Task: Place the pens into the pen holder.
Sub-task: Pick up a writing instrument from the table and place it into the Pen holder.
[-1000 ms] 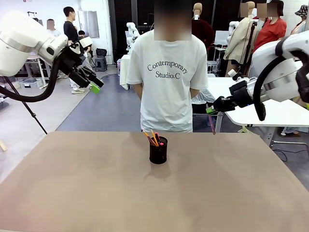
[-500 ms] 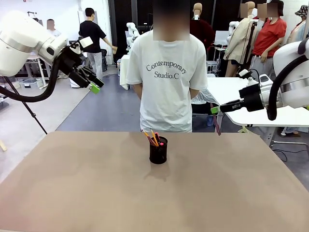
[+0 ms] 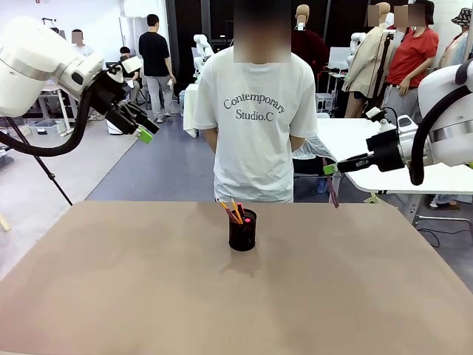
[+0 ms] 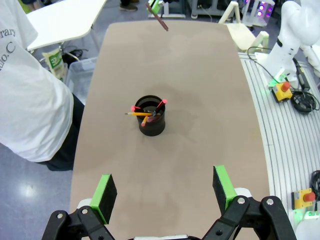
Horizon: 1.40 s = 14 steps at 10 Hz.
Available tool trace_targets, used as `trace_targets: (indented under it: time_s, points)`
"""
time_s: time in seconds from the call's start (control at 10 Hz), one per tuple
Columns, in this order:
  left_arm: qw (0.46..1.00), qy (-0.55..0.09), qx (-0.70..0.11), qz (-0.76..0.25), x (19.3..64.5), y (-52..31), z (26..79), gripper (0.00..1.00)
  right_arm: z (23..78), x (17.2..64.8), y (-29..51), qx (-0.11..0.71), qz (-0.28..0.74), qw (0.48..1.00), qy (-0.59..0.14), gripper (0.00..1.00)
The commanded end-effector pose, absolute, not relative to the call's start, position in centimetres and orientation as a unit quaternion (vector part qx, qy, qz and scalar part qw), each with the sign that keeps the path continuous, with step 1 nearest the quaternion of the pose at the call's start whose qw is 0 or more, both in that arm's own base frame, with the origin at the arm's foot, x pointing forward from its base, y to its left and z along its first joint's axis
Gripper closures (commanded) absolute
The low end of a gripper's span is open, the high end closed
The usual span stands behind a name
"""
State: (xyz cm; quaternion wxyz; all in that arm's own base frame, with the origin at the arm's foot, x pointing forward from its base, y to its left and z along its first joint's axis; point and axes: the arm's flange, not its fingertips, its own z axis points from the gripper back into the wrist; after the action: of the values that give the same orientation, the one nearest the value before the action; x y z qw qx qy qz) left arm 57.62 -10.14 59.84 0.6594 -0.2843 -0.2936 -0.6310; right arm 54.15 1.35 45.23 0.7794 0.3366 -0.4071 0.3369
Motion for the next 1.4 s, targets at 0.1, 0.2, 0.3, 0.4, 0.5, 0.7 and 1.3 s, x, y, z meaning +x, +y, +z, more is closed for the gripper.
trace_targets:
  time_s: [0.1,0.2,0.3,0.4,0.5,0.7,1.3]
  points:
    - [0.660,-0.292,-0.287,-0.630,57.5,-10.1,59.9,0.00,45.3,54.1,1.5,0.336,0.339,0.778,-0.408,1.00]
    - [0.660,-0.292,-0.287,-0.630,57.5,-10.1,59.9,0.00,45.3,54.1,1.5,0.336,0.339,0.778,-0.408,1.00]
    - [0.660,-0.292,-0.287,-0.630,57.5,-10.1,59.9,0.00,45.3,54.1,1.5,0.336,0.339,0.778,-0.408,1.00]
    - [0.660,-0.292,-0.287,-0.630,57.5,-10.1,59.9,0.00,45.3,54.1,1.5,0.336,0.339,0.778,-0.408,1.00]
    - [0.660,-0.292,-0.287,-0.630,57.5,-10.1,59.9,0.00,45.2,54.2,1.3,0.336,0.336,0.780,-0.407,1.00]
    - [0.660,-0.292,-0.287,-0.630,57.5,-10.1,59.9,0.00,46.6,53.9,3.2,0.375,0.371,0.687,-0.500,1.00]
    - [0.660,-0.292,-0.287,-0.630,57.5,-10.1,59.9,0.00,49.1,53.6,7.3,0.465,0.420,0.538,-0.563,1.00]
